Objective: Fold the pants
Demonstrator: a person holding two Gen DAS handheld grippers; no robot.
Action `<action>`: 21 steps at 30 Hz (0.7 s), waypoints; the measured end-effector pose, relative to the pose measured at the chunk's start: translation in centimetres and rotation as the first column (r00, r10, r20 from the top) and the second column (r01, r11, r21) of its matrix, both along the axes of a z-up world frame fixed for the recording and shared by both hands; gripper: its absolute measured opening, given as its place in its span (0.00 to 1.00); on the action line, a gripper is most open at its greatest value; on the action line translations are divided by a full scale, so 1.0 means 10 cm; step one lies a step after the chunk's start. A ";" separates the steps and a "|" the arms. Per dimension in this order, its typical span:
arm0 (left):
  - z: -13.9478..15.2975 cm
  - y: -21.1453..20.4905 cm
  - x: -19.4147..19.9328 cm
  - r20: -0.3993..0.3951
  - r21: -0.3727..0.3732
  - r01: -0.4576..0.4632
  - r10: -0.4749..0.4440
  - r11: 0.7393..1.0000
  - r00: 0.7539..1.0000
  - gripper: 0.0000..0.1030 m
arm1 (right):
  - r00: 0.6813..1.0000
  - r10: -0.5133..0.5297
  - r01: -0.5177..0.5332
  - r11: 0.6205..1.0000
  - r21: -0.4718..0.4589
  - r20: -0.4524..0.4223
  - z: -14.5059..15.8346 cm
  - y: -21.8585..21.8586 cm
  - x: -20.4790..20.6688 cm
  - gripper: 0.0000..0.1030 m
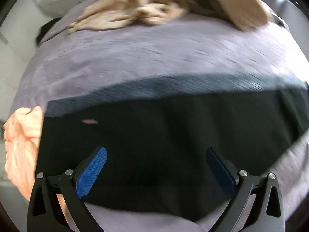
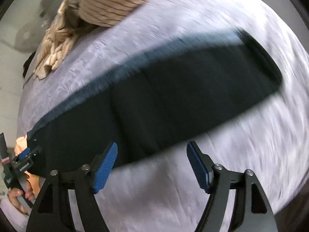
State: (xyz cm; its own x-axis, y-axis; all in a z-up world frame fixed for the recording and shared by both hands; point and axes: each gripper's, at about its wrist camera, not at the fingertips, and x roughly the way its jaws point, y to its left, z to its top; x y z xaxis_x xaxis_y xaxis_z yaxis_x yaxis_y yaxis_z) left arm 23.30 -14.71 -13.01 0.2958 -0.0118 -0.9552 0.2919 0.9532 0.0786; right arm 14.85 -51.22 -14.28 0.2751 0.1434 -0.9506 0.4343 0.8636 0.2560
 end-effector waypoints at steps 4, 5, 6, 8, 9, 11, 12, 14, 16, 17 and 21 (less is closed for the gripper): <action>0.04 -0.51 -0.34 -0.068 -0.041 0.118 -0.121 0.992 0.990 1.00 | 0.992 -0.123 0.124 0.982 0.141 -0.012 -0.05 -0.17 -0.54 0.77; 0.04 -0.67 -0.44 -0.083 -0.052 0.154 -0.158 0.987 0.984 1.00 | 0.987 -0.161 0.158 0.967 0.199 -0.001 -0.07 -0.23 -0.65 0.77; 0.05 -0.79 -0.50 -0.090 -0.056 0.176 -0.181 0.983 0.979 1.00 | 0.982 -0.190 0.183 0.954 0.237 0.008 -0.08 -0.28 -0.74 0.80; 0.07 -1.05 -0.63 -0.102 -0.070 0.230 -0.236 0.971 0.966 1.00 | 0.963 -0.268 0.242 0.913 0.329 0.034 -0.11 -0.41 -0.93 0.86; 0.08 -1.13 -0.65 -0.104 -0.075 0.248 -0.255 0.966 0.961 1.00 | 0.955 -0.293 0.255 0.892 0.374 0.048 -0.13 -0.47 -1.00 0.94; 0.11 -1.35 -0.68 -0.103 -0.080 0.280 -0.287 0.957 0.952 1.00 | 0.935 -0.348 0.275 0.838 0.471 0.073 -0.16 -0.58 -1.10 1.00; 0.12 -1.42 -0.68 -0.101 -0.083 0.286 -0.294 0.955 0.951 1.00 | 0.923 -0.374 0.279 0.813 0.512 0.090 -0.17 -0.63 -1.15 1.00; 0.14 -1.60 -0.63 -0.092 -0.087 0.293 -0.300 0.952 0.949 1.00 | 0.906 -0.406 0.274 0.774 0.571 0.116 -0.20 -0.72 -1.19 1.00; 0.16 -1.73 -0.55 -0.083 -0.090 0.289 -0.296 0.953 0.952 1.00 | 0.908 -0.402 0.264 0.769 0.582 0.120 -0.20 -0.82 -1.18 1.00; 0.16 -1.82 -0.49 -0.075 -0.092 0.283 -0.291 0.955 0.954 1.00 | 0.912 -0.391 0.255 0.776 0.577 0.122 -0.19 -0.87 -1.16 1.00; 0.13 -2.14 -0.20 -0.040 -0.099 0.223 -0.228 0.970 0.973 1.00 | 0.903 -0.416 0.318 0.812 0.489 0.103 -0.18 -1.29 -1.06 1.00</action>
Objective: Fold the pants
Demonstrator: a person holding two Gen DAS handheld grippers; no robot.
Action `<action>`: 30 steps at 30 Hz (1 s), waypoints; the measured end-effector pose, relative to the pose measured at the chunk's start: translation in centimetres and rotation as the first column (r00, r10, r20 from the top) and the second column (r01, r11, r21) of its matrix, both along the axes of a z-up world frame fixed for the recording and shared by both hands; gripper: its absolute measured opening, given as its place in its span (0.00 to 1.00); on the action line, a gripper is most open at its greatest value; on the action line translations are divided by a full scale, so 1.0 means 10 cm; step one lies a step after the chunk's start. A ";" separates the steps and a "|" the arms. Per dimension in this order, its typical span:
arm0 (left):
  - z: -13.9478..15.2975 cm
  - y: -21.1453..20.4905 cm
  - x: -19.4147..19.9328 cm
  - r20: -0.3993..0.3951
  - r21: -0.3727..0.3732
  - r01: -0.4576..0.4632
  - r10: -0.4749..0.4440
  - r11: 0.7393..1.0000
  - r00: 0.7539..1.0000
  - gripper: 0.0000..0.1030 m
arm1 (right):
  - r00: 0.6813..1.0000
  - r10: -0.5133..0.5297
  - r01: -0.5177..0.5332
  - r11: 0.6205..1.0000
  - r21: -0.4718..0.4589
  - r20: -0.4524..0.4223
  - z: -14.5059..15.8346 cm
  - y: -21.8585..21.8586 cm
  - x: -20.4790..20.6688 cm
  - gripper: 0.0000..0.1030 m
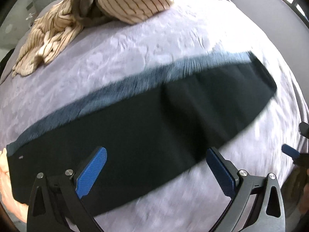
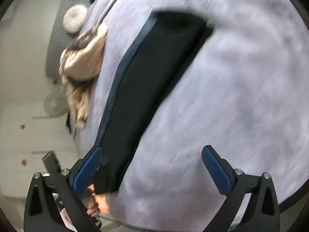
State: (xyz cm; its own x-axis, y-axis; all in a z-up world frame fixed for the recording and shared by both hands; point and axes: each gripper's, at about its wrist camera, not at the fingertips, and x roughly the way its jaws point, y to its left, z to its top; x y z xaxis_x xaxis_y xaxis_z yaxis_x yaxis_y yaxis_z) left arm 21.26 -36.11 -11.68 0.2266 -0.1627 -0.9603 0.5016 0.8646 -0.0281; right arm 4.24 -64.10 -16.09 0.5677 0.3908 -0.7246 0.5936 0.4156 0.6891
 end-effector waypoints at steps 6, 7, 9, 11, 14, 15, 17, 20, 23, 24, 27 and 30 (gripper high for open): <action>-0.31 -0.38 0.24 0.005 0.026 -0.071 0.070 0.997 0.998 1.00 | 0.991 -0.129 0.130 0.991 -0.035 0.024 -0.18 -0.78 0.28 0.56; -0.38 -0.41 0.25 0.002 0.045 -0.070 0.070 0.997 0.998 1.00 | 0.991 -0.135 0.136 0.990 -0.041 0.013 -0.22 -0.85 0.32 0.53; -0.52 -0.45 0.24 -0.014 0.070 -0.072 0.074 0.995 0.997 1.00 | 0.989 -0.147 0.146 0.988 -0.047 -0.028 -0.35 -0.98 0.40 0.51; -0.55 -0.45 0.22 -0.016 0.068 -0.086 0.088 0.994 0.996 1.00 | 0.988 -0.152 0.151 0.988 -0.028 -0.032 -0.48 -1.05 0.48 0.43; -0.53 -0.48 0.20 -0.016 0.077 -0.082 0.084 0.994 0.996 1.00 | 0.987 -0.163 0.163 0.987 0.006 0.010 -0.48 -1.11 0.49 0.11; -0.53 -0.49 0.18 -0.011 0.084 -0.070 0.072 0.994 0.997 1.00 | 0.987 -0.161 0.161 0.987 0.000 0.030 -0.44 -1.11 0.45 0.11; -0.55 -0.53 0.15 -0.005 0.097 -0.051 0.052 0.994 0.999 1.00 | 0.988 -0.151 0.151 0.988 -0.005 0.022 -0.45 -1.11 0.38 0.11; -0.57 -0.52 0.14 -0.011 0.095 -0.065 0.067 0.993 0.998 1.00 | 0.991 -0.129 0.128 0.991 -0.034 -0.039 -0.55 -1.11 0.33 0.29; -0.60 -0.52 0.14 -0.015 0.091 -0.069 0.071 0.993 0.997 1.00 | 0.995 -0.101 0.101 0.995 -0.027 -0.002 -0.55 -1.11 0.35 0.39; -0.62 -0.49 0.13 -0.014 0.092 -0.067 0.068 0.994 0.998 1.00 | 0.996 -0.093 0.093 0.995 -0.023 -0.002 -0.57 -1.12 0.39 0.39; -0.61 -0.48 0.13 -0.031 0.103 -0.073 0.076 0.992 0.997 1.00 | 0.993 -0.115 0.116 0.993 0.036 -0.024 -0.69 -1.16 0.52 0.18; -0.42 -0.45 0.15 -0.005 0.050 -0.065 0.065 0.997 0.998 1.00 | 0.989 -0.139 0.135 0.989 0.061 0.049 -0.51 -1.16 0.52 0.15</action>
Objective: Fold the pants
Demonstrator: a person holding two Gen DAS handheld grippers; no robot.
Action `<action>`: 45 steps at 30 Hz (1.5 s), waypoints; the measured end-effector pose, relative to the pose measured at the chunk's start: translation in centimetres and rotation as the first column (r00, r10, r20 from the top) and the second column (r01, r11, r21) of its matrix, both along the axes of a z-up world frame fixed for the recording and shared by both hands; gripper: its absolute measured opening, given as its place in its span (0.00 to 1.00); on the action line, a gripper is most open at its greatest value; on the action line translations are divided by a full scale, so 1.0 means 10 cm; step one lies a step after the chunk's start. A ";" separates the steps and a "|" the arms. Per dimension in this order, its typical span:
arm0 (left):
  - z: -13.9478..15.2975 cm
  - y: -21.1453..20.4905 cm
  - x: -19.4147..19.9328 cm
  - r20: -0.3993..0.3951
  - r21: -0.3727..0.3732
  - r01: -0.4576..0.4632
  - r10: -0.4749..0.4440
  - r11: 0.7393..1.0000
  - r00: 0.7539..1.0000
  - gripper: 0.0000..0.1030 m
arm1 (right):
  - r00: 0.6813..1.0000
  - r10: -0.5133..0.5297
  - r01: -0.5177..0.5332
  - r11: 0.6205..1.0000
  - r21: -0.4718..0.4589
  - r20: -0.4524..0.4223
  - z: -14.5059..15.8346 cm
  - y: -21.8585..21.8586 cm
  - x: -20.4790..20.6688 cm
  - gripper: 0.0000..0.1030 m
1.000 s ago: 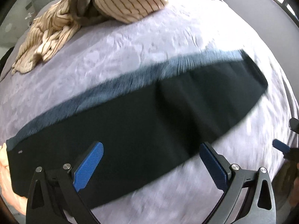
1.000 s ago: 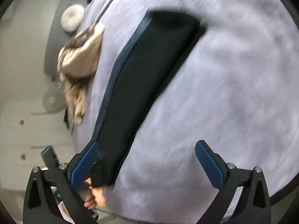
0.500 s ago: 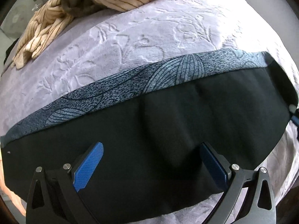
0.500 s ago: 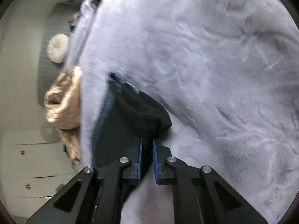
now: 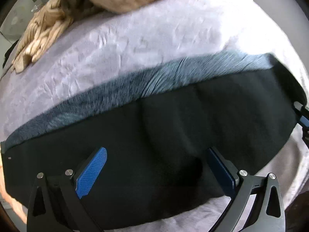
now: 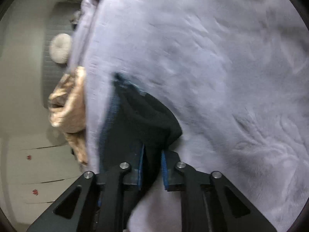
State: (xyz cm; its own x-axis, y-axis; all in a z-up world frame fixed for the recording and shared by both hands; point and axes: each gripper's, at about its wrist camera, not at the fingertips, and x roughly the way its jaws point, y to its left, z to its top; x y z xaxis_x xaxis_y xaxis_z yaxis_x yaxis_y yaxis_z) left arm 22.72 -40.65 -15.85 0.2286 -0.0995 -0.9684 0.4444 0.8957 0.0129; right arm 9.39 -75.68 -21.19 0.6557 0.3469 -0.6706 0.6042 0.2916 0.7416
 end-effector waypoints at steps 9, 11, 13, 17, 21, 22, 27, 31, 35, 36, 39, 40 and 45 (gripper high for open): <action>-0.30 -0.02 0.01 -0.046 0.001 0.014 -0.014 1.000 0.999 1.00 | 0.999 0.034 -0.036 0.999 -0.032 -0.042 -0.16 0.08 -0.26 0.28; -0.27 0.01 0.04 -0.066 -0.003 0.018 -0.019 1.000 0.998 1.00 | 0.997 0.068 -0.070 0.996 -0.050 -0.043 -0.11 0.14 -0.24 0.35; -0.16 0.04 0.13 -0.055 0.008 0.008 -0.008 1.000 0.998 1.00 | 0.995 0.087 -0.090 0.994 -0.069 -0.051 -0.05 0.17 -0.20 0.37; 0.15 0.11 0.32 0.085 -0.023 -0.042 0.044 0.999 0.995 1.00 | 0.993 0.102 -0.110 0.987 -0.120 -0.066 0.11 0.27 -0.22 0.37; -0.04 0.09 0.75 0.095 0.053 -0.126 0.121 0.991 0.988 1.00 | 0.988 0.128 -0.140 0.977 -0.163 -0.082 0.22 0.38 -0.28 0.37; -0.17 0.07 0.84 0.077 0.065 -0.132 0.127 0.989 0.989 1.00 | 0.987 0.138 -0.151 0.974 -0.167 -0.089 0.24 0.43 -0.28 0.37; -0.05 0.09 0.86 0.077 0.052 -0.174 0.170 0.983 0.982 1.00 | 0.977 0.191 -0.205 0.963 -0.174 -0.092 0.31 0.58 -0.35 0.37; 0.13 0.12 0.62 0.071 0.047 -0.099 0.095 0.994 0.993 1.00 | 0.975 0.209 -0.219 0.963 -0.155 -0.078 0.30 0.62 -0.36 0.41; 0.19 0.13 0.32 0.031 0.003 -0.055 0.055 0.998 0.998 1.00 | 0.982 0.180 -0.185 0.972 -0.142 -0.052 0.29 0.58 -0.34 0.42; 0.16 0.13 0.25 0.018 -0.002 -0.048 0.048 0.999 0.999 1.00 | 0.984 0.172 -0.177 0.974 -0.138 -0.049 0.28 0.56 -0.33 0.42; 0.13 0.00 0.15 -0.002 -0.001 -0.029 0.029 1.000 1.000 1.00 | 0.986 0.157 -0.163 0.977 -0.135 -0.052 0.26 0.53 -0.30 0.43; 0.12 -0.05 0.10 -0.008 -0.002 -0.026 0.026 1.000 1.000 1.00 | 0.986 0.156 -0.161 0.978 -0.134 -0.053 0.25 0.52 -0.28 0.43; 0.10 -0.18 -0.02 -0.034 -0.002 -0.028 0.028 1.000 0.999 1.00 | 0.986 0.158 -0.164 0.978 -0.130 -0.059 0.24 0.51 -0.28 0.49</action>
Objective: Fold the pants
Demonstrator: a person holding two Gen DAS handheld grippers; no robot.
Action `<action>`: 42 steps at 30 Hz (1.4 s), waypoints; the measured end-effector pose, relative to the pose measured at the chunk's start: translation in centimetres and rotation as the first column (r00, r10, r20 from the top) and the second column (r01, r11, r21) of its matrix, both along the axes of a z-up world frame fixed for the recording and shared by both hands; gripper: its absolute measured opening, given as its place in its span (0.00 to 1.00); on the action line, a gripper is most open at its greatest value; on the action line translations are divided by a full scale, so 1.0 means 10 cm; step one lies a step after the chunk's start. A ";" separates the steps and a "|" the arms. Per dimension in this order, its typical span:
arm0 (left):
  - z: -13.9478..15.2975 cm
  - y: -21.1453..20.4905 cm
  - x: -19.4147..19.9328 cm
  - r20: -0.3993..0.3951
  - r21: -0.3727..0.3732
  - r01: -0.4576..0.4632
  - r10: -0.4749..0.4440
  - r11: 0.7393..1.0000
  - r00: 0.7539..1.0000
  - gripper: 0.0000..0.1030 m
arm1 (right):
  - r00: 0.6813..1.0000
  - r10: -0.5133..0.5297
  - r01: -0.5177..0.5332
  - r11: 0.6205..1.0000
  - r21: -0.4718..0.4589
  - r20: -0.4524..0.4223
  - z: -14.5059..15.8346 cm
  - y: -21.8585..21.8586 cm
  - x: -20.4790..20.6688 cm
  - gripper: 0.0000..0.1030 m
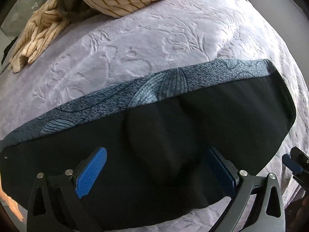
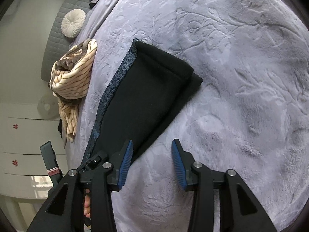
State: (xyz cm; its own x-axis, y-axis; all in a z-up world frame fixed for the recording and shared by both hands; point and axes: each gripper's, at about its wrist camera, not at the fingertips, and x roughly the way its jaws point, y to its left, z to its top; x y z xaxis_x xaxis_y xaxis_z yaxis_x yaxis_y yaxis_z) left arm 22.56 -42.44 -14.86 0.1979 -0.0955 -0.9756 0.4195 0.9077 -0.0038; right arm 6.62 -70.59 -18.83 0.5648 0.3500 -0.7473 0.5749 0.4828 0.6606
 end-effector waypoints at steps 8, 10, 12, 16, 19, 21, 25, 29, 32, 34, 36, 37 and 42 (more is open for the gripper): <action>-0.05 -0.11 -0.13 -0.006 0.012 0.005 -0.005 1.000 1.000 1.00 | 1.000 -0.010 0.010 1.000 0.006 -0.004 -0.02 -0.03 -0.03 0.55; -0.06 -0.11 -0.12 -0.008 0.013 0.005 -0.005 1.000 1.000 1.00 | 1.000 -0.012 0.012 1.000 0.006 -0.005 -0.02 -0.03 -0.03 0.55; -0.10 -0.10 -0.08 -0.011 0.014 0.007 -0.007 1.000 1.000 1.00 | 1.000 -0.012 0.012 1.000 0.006 -0.004 -0.02 -0.03 -0.03 0.55; -0.13 -0.16 -0.07 -0.012 0.014 0.007 -0.007 1.000 1.000 1.00 | 1.000 -0.012 0.012 1.000 0.008 -0.003 -0.03 -0.05 -0.03 0.55; -0.10 -0.17 -0.02 0.002 -0.016 -0.006 0.006 1.000 1.000 1.00 | 1.000 -0.011 0.011 1.000 0.008 -0.002 -0.04 -0.07 -0.01 0.55; -0.05 -0.21 -0.03 0.010 -0.053 -0.004 0.004 0.999 1.000 1.00 | 1.000 -0.021 0.021 1.000 0.018 0.003 -0.06 -0.11 -0.01 0.55; -0.12 -0.31 -0.04 0.004 -0.037 0.015 -0.014 0.999 1.000 1.00 | 0.999 -0.042 0.041 0.999 0.035 0.009 -0.09 -0.17 0.01 0.55; -0.32 -0.32 -0.05 -0.021 -0.055 -0.028 0.026 0.998 0.999 1.00 | 0.998 -0.057 0.057 0.998 0.034 0.024 -0.10 -0.23 0.04 0.55; -0.36 -0.38 -0.11 0.007 -0.052 -0.013 0.014 0.999 1.000 1.00 | 0.998 -0.060 0.059 0.998 0.035 0.025 -0.15 -0.26 0.07 0.55; -0.37 -0.40 -0.12 0.008 -0.056 -0.008 0.008 0.998 1.000 1.00 | 0.998 -0.065 0.064 0.997 0.045 0.023 -0.22 -0.28 0.09 0.55; -0.39 -0.40 -0.13 0.009 -0.061 -0.007 0.008 0.998 1.000 1.00 | 0.996 -0.077 0.074 0.995 0.059 0.043 -0.28 -0.29 0.14 0.55; -0.40 -0.40 -0.15 0.015 -0.062 -0.006 0.007 0.998 1.000 1.00 | 0.995 -0.081 0.077 0.995 0.067 0.061 -0.31 -0.30 0.19 0.55; -0.40 -0.37 -0.20 -0.003 -0.052 -0.010 0.010 0.999 1.000 0.96 | 0.989 -0.112 0.099 0.987 0.123 0.100 -0.42 -0.31 0.48 0.51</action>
